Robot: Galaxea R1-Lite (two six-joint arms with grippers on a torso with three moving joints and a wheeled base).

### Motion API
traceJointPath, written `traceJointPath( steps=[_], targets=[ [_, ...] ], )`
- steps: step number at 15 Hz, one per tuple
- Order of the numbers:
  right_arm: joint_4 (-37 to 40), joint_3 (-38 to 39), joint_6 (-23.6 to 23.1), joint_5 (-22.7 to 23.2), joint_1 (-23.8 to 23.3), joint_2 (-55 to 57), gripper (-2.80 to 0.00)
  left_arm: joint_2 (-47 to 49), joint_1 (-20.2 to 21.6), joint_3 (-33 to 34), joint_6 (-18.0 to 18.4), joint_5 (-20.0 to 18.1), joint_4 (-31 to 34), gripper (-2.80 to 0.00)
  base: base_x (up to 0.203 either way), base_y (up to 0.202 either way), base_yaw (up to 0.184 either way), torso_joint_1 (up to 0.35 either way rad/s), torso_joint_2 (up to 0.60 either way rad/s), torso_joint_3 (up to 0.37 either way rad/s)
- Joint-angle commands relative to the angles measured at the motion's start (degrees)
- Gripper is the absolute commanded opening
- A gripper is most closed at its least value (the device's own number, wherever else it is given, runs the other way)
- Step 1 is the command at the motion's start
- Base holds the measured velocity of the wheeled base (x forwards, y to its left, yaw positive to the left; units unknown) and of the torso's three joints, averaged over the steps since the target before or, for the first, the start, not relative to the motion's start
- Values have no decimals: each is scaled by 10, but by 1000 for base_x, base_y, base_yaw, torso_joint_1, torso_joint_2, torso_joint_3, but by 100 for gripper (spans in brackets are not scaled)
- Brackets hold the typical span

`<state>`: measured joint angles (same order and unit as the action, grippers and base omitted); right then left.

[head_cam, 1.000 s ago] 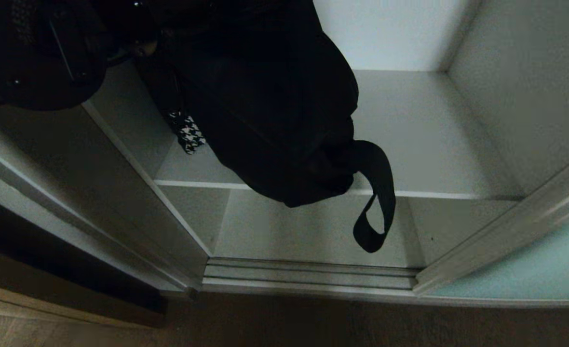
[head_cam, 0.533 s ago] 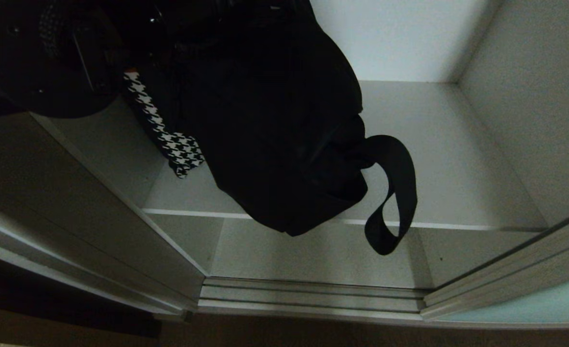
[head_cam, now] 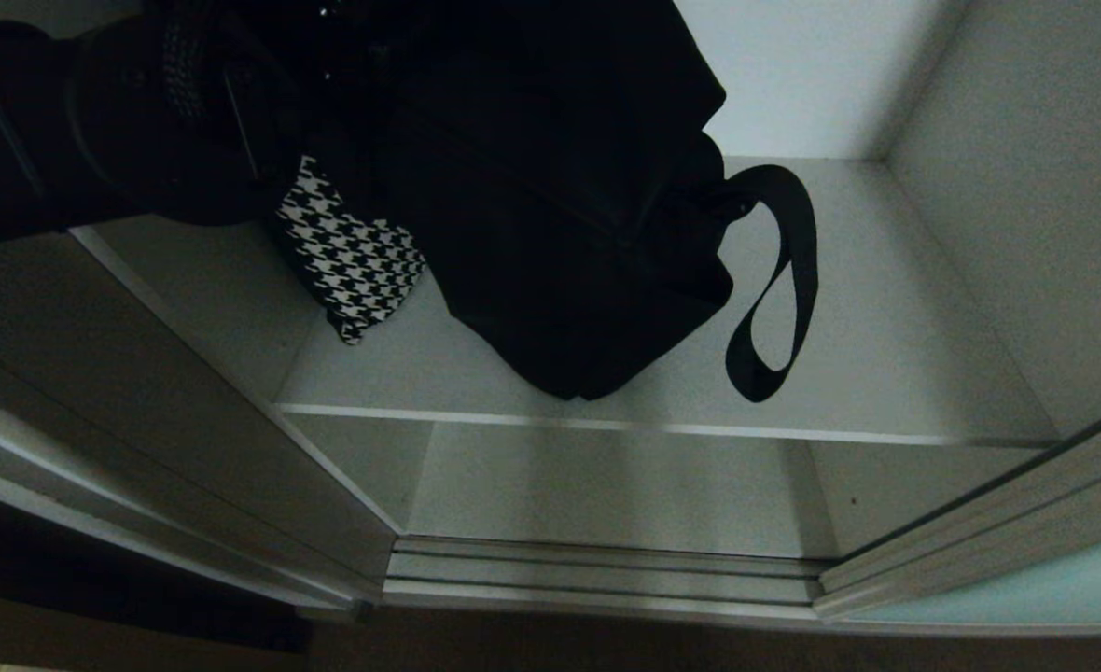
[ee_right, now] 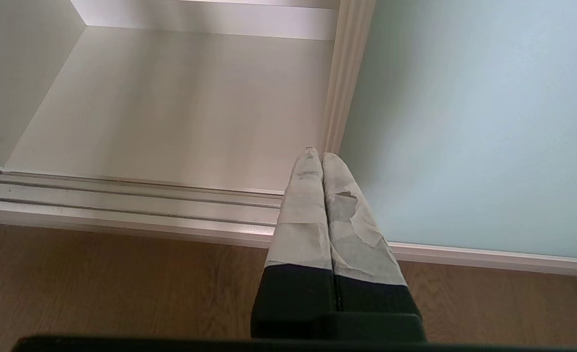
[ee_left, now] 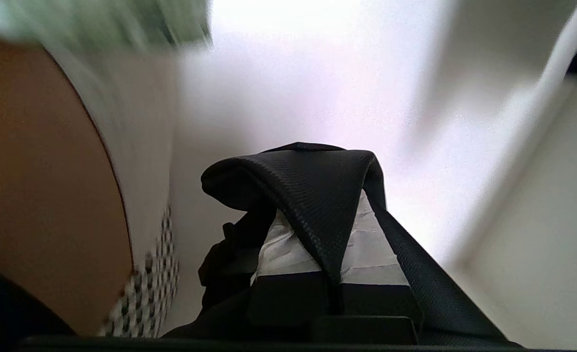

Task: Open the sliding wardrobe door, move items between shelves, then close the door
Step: Place the bag on the higher shelf

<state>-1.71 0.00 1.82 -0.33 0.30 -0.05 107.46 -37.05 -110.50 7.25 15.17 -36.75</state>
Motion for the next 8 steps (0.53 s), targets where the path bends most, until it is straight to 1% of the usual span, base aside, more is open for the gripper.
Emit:
traceJointPath(
  steps=[1, 3, 4, 5, 8],
  targets=[
    [-1, 0, 0, 0, 0, 0, -280, 3, 0, -2, 4, -2, -49, -280, 0, 0, 0, 0, 0, 0],
    [-1, 0, 0, 0, 0, 0, -280, 10, 0, -2, 8, -4, -62, -280, 0, 0, 0, 0, 0, 0],
    [-1, 0, 0, 0, 0, 0, -280, 26, 0, -2, 14, -4, -95, -280, 0, 0, 0, 0, 0, 0],
    [-1, 0, 0, 0, 0, 0, -280, 31, 0, -2, 18, -4, -111, -280, 0, 0, 0, 0, 0, 0],
    [-1, 0, 0, 0, 0, 0, -280, 56, 2, -2, 16, -2, -125, -280, 0, 0, 0, 0, 0, 0]
  ],
)
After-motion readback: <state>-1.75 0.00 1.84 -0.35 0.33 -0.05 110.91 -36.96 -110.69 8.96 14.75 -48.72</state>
